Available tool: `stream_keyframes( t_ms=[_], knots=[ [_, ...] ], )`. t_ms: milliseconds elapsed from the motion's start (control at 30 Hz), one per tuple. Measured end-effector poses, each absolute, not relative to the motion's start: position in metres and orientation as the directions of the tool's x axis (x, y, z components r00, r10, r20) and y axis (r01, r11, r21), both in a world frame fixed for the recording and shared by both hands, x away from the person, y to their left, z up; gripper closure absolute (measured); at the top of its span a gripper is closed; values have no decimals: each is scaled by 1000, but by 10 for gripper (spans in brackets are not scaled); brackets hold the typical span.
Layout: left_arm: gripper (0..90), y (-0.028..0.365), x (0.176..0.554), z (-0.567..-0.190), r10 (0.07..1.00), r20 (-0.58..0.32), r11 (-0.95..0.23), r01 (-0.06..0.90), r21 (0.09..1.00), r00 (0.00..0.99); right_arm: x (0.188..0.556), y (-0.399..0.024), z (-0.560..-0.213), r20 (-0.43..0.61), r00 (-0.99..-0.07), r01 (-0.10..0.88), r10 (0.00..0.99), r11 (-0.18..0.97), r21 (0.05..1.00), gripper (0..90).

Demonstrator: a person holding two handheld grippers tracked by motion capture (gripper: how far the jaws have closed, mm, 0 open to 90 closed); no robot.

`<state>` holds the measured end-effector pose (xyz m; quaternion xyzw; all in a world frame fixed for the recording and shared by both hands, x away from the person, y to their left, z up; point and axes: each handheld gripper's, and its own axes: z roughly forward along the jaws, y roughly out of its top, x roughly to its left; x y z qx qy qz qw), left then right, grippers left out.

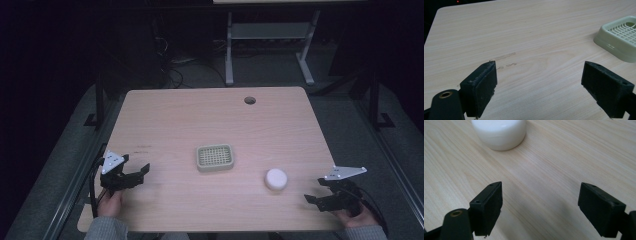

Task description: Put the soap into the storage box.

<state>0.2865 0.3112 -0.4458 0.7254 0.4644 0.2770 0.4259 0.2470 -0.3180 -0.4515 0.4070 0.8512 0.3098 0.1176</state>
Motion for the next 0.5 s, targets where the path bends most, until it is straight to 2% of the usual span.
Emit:
stream_keyframes(
  t_ms=[500],
  knots=[
    [128, 310, 285, -446, 906, 9, -210, 430, 878, 424, 252, -296, -436, 29, -685, 599, 728, 539, 591, 168]
  ],
)
